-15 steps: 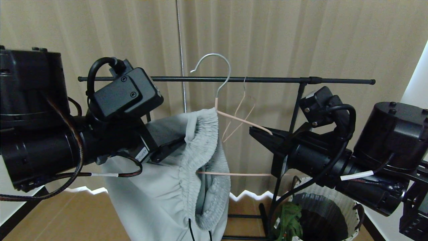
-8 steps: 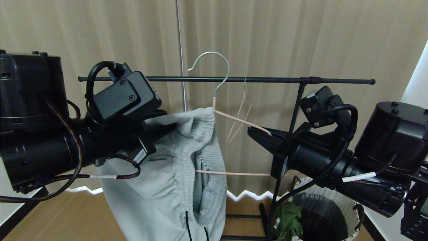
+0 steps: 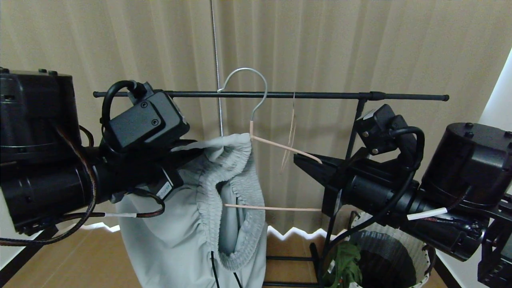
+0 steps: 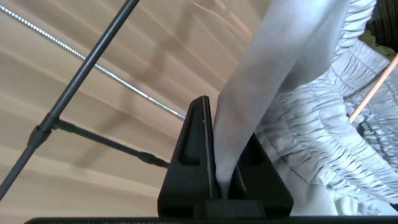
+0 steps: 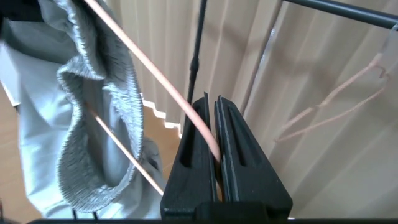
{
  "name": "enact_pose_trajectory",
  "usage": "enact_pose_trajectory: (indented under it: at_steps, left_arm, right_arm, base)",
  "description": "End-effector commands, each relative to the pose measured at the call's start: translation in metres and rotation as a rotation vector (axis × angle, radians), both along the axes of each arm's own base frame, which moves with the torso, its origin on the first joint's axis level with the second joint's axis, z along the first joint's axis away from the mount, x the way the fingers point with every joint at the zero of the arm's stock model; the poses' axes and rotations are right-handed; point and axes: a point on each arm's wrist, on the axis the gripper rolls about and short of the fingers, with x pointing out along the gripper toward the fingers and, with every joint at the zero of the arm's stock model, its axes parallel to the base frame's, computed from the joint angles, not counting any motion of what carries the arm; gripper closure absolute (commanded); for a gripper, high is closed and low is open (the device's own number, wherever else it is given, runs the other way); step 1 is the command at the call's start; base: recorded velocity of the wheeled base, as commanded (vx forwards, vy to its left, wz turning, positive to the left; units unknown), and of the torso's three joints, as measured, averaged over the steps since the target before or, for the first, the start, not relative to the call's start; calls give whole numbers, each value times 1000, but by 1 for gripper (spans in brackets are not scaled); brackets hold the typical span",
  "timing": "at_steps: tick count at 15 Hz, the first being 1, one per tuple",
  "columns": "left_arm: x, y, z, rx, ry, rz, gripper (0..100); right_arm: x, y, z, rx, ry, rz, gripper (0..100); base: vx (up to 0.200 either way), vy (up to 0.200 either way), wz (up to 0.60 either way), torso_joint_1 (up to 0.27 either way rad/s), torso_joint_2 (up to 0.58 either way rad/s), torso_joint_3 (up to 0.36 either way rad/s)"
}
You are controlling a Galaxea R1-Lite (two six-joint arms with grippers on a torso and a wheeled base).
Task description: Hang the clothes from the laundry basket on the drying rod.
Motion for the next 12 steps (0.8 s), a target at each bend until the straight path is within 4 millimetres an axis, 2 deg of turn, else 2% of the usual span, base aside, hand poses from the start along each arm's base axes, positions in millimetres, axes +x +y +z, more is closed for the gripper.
enact_pose_trajectory:
  at_steps: [1,2,6,12]
  left_arm:
    - [0,6,0,-1,-2,22,100]
    - [0,6,1,-1,-4,24,100]
    - [-2,8,1,-6,-4,35,100]
    - [-5,29,-4,15,-5,215,100]
  right_arm:
    - [-1,-1,0,-2,1,-2,100]
    - [-1,-1,-1,-3,2,-2,0]
    - [0,-1,1,3,-5,-8,0]
    - [9,-18,3,-20,-35,-77,0]
  base:
    - [0,0,0,0,0,0]
    - [0,0,0,0,0,0]
    - [0,0,0,0,0,0]
    - [0,0,0,0,0,0]
